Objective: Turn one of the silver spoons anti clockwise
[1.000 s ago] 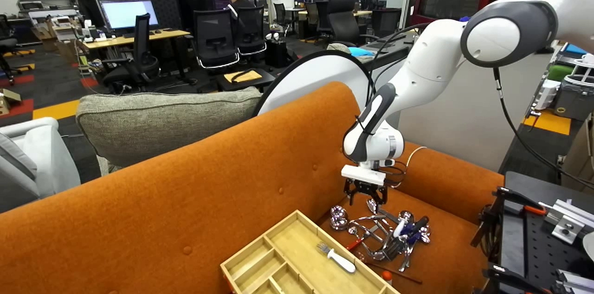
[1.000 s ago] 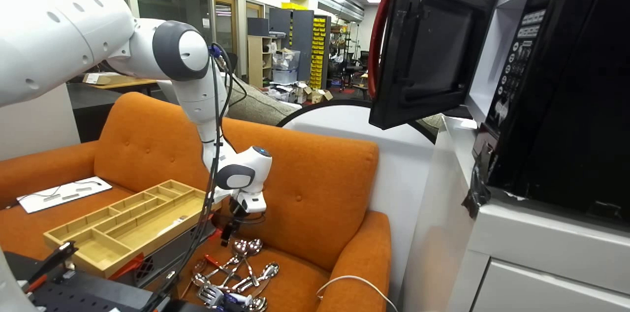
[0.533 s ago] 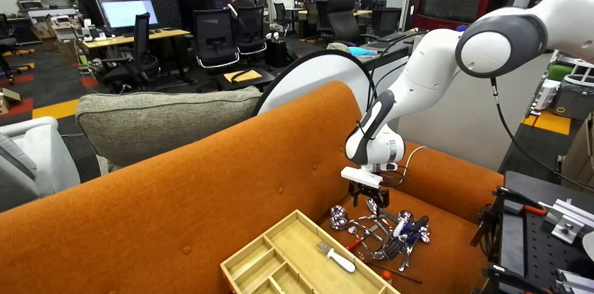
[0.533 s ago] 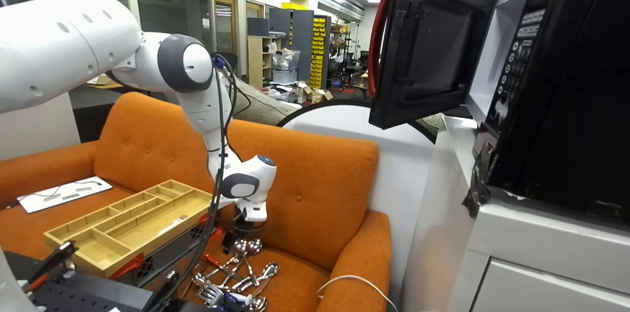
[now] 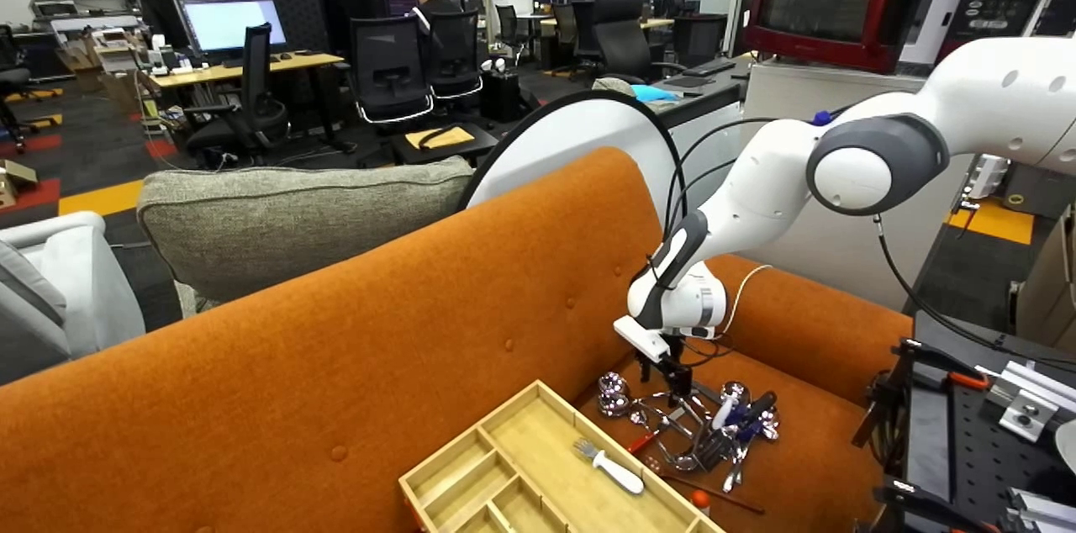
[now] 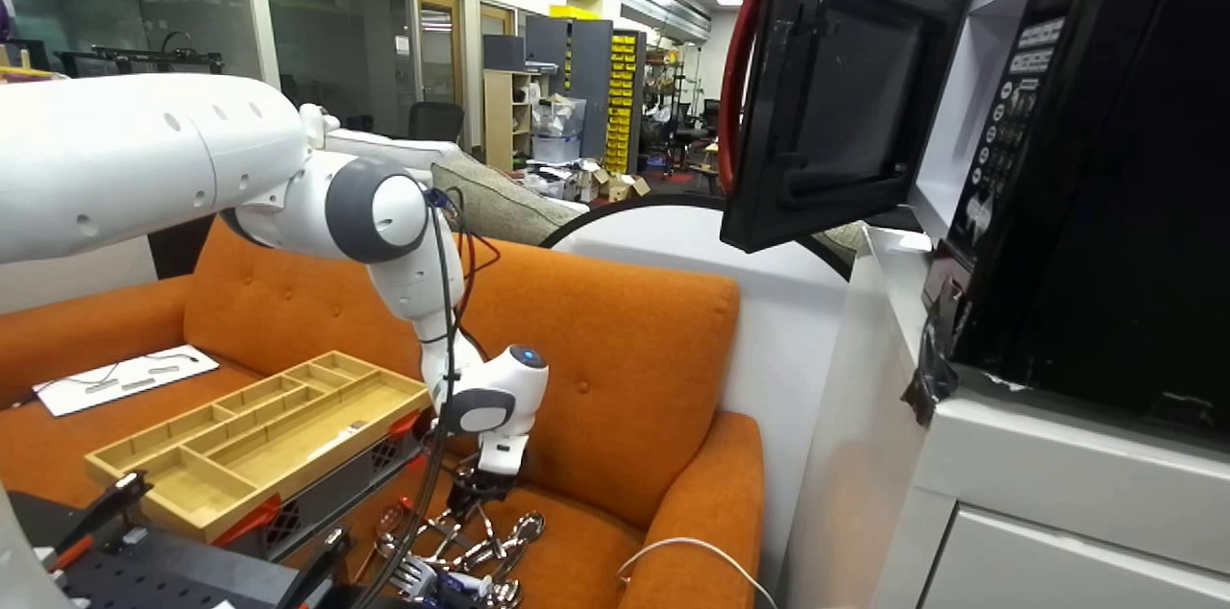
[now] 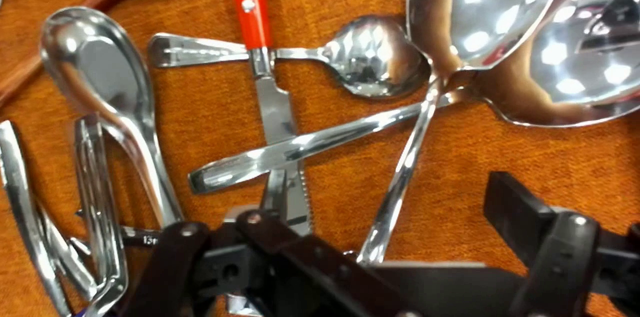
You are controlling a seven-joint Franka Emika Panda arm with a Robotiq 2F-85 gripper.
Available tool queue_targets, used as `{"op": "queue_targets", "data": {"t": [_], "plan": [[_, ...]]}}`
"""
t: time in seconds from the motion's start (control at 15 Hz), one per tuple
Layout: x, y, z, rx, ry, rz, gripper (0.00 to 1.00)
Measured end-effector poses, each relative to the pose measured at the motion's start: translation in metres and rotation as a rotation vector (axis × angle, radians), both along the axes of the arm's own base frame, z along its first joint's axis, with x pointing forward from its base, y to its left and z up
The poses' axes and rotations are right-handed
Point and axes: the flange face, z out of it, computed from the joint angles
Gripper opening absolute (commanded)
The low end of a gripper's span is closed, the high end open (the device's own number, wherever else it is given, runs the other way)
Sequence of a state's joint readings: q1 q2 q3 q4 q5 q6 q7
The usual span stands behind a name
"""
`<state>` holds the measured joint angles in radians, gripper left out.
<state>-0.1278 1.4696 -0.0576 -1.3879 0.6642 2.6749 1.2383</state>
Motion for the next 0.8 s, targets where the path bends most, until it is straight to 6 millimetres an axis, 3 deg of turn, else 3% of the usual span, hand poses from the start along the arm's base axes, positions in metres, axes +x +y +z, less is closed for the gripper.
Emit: {"op": "queue_targets", "data": {"t": [0.33,0.8], "plan": [[0.011,-0.006,0.006,-0.036,-0.016,-0.124,1.0],[0.001,-0.006,-0.001,-0.04,0.017,-0.175,1.0]]}}
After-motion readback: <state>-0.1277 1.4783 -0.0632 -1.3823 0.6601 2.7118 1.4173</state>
